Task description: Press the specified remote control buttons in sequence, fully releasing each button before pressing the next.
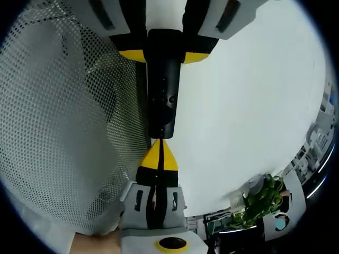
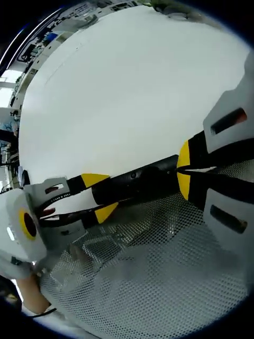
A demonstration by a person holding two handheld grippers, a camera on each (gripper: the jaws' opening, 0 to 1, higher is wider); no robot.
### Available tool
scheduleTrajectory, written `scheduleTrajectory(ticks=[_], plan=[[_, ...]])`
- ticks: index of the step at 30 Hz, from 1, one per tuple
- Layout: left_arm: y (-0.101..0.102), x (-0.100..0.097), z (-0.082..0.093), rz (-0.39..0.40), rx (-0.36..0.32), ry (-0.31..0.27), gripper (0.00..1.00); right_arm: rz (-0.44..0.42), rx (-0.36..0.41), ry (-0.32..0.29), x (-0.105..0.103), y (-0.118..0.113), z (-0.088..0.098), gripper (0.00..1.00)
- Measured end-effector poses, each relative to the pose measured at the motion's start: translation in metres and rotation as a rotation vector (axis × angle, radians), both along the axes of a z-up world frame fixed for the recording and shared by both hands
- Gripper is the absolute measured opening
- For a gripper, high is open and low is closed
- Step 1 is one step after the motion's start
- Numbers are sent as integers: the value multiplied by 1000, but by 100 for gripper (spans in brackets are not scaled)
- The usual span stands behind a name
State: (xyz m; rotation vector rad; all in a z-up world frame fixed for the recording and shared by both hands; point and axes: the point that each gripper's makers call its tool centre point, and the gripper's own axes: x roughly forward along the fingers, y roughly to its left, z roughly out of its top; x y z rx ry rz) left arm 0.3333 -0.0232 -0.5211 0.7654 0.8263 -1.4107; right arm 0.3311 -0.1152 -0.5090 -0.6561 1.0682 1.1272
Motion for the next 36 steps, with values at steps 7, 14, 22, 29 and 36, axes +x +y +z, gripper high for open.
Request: scheduleTrajectory(ticks=[7, 14, 22, 29, 36], plan=[[0, 0, 0, 0, -3, -1, 24, 21, -22, 4, 0, -1, -1, 0], [0, -1, 0, -4, -11, -4, 24, 53, -90, 18, 0, 1, -3, 0], [0, -1, 0, -2, -7, -9, 24, 110, -181, 43, 1, 1, -4, 0], [0, -1, 1, -9, -15, -10, 24, -23, -92, 42, 0, -1, -3, 0], [0, -1, 1, 2, -26, -6, 24, -55, -38, 40, 0, -1, -1, 0]])
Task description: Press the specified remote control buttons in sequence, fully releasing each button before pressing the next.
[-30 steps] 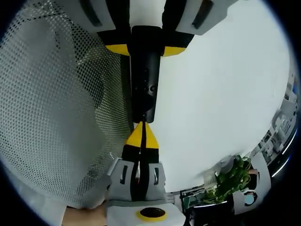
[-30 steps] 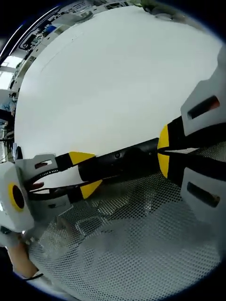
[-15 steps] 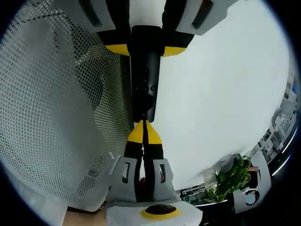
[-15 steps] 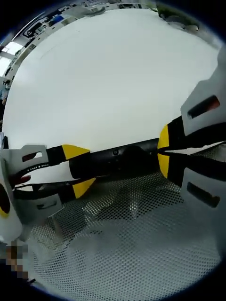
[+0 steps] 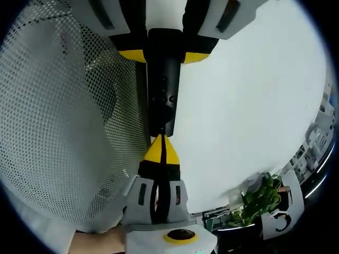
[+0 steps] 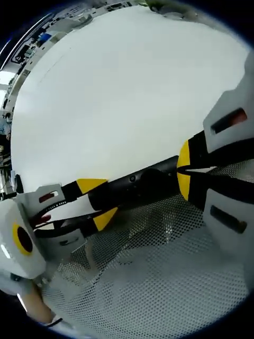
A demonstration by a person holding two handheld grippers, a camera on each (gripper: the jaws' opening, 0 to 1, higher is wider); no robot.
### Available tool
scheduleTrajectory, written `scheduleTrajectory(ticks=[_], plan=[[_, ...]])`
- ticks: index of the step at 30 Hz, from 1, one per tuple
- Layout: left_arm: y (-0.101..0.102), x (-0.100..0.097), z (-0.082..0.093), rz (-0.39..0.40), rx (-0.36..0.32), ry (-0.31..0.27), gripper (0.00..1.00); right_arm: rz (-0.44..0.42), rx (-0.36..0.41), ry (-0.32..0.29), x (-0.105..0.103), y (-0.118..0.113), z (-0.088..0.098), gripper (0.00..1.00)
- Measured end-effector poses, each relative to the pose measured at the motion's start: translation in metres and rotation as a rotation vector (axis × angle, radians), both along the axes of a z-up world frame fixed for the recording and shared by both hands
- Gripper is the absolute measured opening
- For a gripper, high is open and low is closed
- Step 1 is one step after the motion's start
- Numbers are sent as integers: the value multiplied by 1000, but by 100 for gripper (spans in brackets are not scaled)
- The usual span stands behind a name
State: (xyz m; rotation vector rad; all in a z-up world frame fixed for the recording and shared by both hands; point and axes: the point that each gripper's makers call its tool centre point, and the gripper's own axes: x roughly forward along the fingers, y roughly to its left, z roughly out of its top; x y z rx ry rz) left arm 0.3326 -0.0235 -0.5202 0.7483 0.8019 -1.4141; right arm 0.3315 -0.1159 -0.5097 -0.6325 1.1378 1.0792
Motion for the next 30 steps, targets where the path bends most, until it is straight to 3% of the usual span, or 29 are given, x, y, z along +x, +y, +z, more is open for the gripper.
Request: scheduleTrajectory(ticks=[4, 7, 22, 28, 30], plan=[[0, 0, 1, 10, 0, 7, 24, 5, 36, -14, 1, 13, 3, 0], [0, 0, 1, 13, 1, 10, 24, 59, -9, -39, 1, 13, -1, 0], [0, 0, 2, 16, 0, 18, 24, 187, -56, -73, 1, 13, -1, 0], [0, 0, 2, 17, 0, 19, 24, 162, -10, -61, 2, 11, 0, 0], [-1, 0, 1, 26, 3, 23, 24, 107, 9, -26, 3, 11, 0, 0]])
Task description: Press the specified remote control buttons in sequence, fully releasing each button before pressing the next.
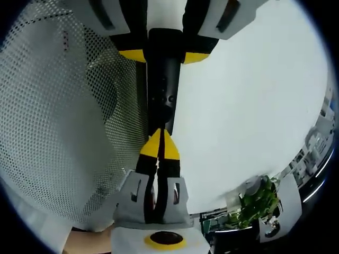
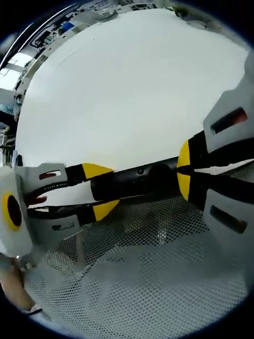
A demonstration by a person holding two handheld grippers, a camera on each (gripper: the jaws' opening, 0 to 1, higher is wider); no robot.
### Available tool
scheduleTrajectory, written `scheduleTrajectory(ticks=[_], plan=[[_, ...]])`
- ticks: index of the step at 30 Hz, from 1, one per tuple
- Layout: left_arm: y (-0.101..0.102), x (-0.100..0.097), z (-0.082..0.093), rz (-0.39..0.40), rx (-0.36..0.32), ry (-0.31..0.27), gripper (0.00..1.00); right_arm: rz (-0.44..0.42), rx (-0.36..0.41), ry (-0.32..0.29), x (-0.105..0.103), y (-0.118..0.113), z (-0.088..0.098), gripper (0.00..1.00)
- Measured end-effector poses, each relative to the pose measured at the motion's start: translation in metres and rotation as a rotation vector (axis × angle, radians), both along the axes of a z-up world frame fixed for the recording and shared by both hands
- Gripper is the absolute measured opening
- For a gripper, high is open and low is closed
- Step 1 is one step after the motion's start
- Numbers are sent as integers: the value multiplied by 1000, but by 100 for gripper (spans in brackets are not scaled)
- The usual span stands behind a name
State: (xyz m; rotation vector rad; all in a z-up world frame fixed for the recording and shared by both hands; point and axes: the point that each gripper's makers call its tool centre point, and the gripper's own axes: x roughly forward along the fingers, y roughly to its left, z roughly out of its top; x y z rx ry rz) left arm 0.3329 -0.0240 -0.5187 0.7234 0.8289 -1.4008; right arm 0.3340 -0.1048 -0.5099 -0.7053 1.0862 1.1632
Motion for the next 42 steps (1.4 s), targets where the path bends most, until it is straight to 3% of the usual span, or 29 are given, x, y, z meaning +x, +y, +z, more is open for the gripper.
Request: scheduleTrajectory(ticks=[6, 8, 12, 21, 26, 32, 36, 38, 42], plan=[[0, 0, 0, 10, -7, 8, 24, 40, 32, -14, -2, 16, 2, 0], [0, 0, 0, 9, -8, 8, 24, 85, -12, -38, -1, 13, -1, 0], [0, 0, 0, 5, -9, 5, 24, 133, -19, -55, -3, 15, 0, 0], [0, 0, 0, 2, -9, 3, 24, 169, -42, -61, -3, 15, -1, 0], [0, 0, 0, 0, -8, 2, 24, 156, -40, -50, -2, 15, -1, 0], [1, 0, 0, 1, -10, 0, 24, 84, 78, -11, -2, 15, 1, 1], [1, 0, 0, 1, -14, -1, 24, 93, 82, -21, -5, 18, 2, 4], [1, 0, 0, 4, -13, 0, 24, 102, 70, -69, 2, 20, 1, 9], [1, 0, 0, 3, -14, 0, 24, 123, 60, -34, 1, 23, 1, 8]])
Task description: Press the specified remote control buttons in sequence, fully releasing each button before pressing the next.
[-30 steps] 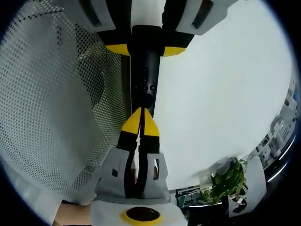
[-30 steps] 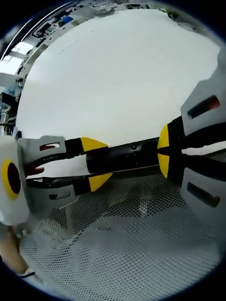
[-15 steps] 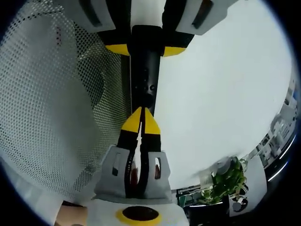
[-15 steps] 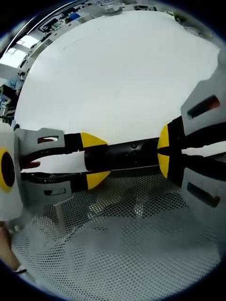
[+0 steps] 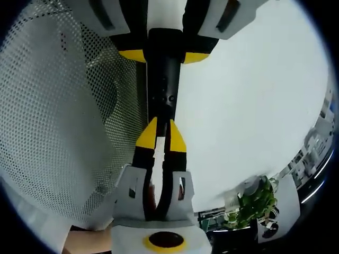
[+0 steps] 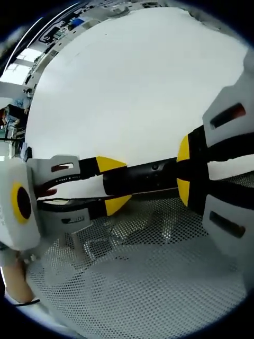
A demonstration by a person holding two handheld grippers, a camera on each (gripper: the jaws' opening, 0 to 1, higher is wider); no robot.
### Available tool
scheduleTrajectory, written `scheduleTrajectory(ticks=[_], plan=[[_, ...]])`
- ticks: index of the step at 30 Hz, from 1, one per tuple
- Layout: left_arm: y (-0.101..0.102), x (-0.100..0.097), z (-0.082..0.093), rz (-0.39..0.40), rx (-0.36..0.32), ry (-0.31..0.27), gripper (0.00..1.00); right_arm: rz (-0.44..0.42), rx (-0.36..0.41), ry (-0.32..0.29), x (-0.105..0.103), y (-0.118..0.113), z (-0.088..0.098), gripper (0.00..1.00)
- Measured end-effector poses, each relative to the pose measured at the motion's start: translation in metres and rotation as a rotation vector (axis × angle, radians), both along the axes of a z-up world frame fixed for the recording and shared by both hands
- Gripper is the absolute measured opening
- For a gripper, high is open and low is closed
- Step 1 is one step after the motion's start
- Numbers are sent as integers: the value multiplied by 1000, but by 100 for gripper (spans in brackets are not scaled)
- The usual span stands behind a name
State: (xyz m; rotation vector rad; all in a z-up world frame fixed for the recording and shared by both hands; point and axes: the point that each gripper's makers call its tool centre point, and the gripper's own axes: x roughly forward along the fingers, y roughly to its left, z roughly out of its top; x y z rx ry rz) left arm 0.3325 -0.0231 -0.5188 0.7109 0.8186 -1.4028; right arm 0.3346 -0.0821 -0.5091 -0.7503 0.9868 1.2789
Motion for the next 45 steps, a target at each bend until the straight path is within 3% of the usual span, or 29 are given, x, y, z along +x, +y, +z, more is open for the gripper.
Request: scheduleTrajectory(ticks=[9, 11, 18, 21, 23, 28, 31, 39, 45], plan=[[0, 0, 0, -6, 7, -3, 24, 133, -53, -24, -3, 1, -1, 9], [0, 0, 0, -7, 8, -4, 24, 180, -68, -53, -3, 1, -2, 9], [0, 0, -1, -9, 8, 2, 24, 142, -85, -30, -1, 0, -3, 9], [0, 1, 0, -7, 5, 5, 24, 77, -46, -19, -1, 0, -2, 8], [-1, 1, 0, -4, 3, 6, 24, -4, 19, -8, 0, 0, -1, 8], [-1, 0, 0, -7, 3, 4, 24, -21, 44, -34, 0, 1, 0, 8], [-1, 0, 0, -7, 5, 3, 24, -10, 34, -23, 0, 5, 0, 9], [-1, 0, 0, -7, 5, 1, 24, 143, -68, -58, -2, 6, -3, 9], [-1, 1, -1, -8, 2, 5, 24, 144, -89, -46, -1, 6, -3, 8]])
